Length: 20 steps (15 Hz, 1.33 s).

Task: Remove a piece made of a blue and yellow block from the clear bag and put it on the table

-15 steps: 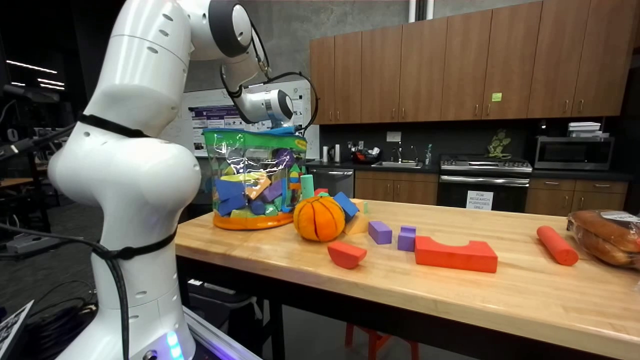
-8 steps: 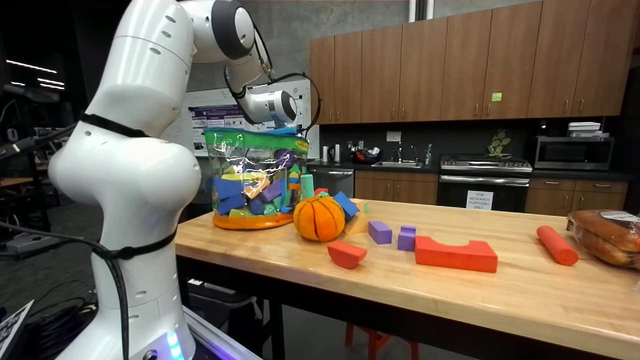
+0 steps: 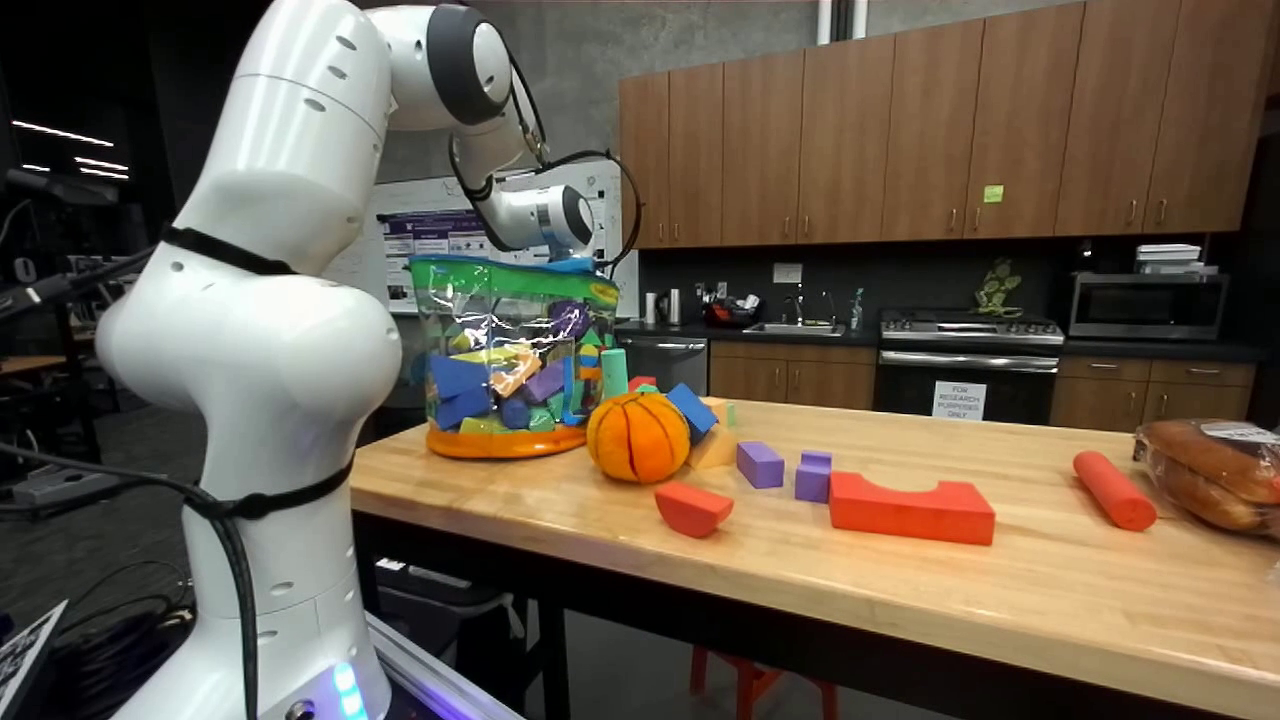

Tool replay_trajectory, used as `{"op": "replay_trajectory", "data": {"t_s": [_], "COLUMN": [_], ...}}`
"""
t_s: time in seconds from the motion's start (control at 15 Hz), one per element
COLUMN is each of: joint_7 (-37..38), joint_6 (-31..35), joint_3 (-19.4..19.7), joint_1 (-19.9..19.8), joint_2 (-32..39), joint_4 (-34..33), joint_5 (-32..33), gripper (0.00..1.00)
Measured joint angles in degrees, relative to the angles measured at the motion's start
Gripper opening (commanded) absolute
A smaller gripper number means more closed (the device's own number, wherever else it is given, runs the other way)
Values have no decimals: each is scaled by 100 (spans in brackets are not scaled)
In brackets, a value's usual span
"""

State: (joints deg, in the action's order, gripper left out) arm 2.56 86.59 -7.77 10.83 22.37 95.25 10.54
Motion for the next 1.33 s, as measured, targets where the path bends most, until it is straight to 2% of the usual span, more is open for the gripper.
{"op": "replay_trajectory", "data": {"t_s": [0.07,0.2,0.47,0.73,0.8,0.87,1.0,1.33], "joint_7": [0,0,0,0,1,1,1,10], "joint_6": [0,2,2,-9,-9,3,99,613], "joint_3": [0,-6,-6,1,1,1,-6,-29], "joint_1": [9,20,32,32,32,32,35,88], "joint_2": [24,61,80,80,78,69,15,-536], "joint_4": [-13,-41,-103,-167,-183,-198,-206,-90], "joint_5": [0,0,20,33,40,45,47,260], "gripper": [74,61,29,2,1,5,0,0]}}
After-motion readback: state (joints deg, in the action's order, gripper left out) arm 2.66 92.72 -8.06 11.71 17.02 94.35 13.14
